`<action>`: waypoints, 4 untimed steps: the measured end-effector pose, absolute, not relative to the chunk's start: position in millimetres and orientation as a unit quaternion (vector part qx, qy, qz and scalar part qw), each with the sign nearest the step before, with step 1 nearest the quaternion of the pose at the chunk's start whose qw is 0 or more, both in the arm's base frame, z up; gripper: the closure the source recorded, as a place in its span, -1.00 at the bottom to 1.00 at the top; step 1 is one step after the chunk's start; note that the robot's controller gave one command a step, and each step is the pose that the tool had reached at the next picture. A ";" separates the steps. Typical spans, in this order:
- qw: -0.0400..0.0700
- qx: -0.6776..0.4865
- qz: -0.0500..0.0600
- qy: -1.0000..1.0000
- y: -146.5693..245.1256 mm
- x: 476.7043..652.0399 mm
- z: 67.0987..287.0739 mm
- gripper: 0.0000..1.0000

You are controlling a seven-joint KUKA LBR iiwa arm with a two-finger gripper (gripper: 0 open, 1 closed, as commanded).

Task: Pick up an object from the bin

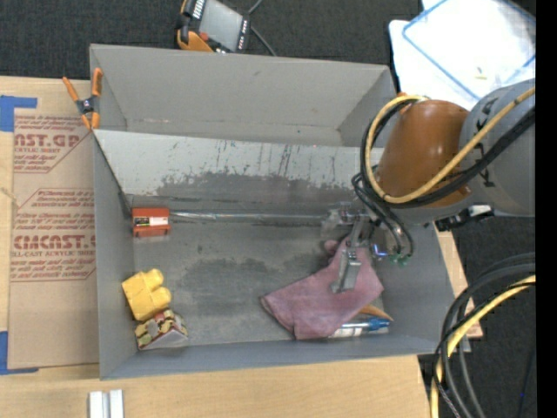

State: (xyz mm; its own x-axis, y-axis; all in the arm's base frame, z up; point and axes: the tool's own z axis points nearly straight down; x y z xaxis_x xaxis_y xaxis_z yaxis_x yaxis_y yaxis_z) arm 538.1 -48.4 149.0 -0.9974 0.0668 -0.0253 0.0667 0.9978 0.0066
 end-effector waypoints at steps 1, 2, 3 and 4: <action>0.012 0.039 0.003 0.999 -51.8 530.6 137.3 -1.00; 0.014 0.024 0.002 1.000 -53.7 533.9 133.3 -1.00; 0.013 0.051 0.004 0.999 -67.8 534.3 92.6 1.00; 0.013 0.051 0.004 0.999 -67.8 534.4 92.6 1.00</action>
Offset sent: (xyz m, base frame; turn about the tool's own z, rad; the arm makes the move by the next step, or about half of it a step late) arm -0.0033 -0.0060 -0.0165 -0.0321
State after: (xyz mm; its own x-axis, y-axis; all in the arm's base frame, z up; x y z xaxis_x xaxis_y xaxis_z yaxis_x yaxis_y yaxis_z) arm 534.4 -67.8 92.6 -0.9946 0.1011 -0.0247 0.1009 0.9949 0.0084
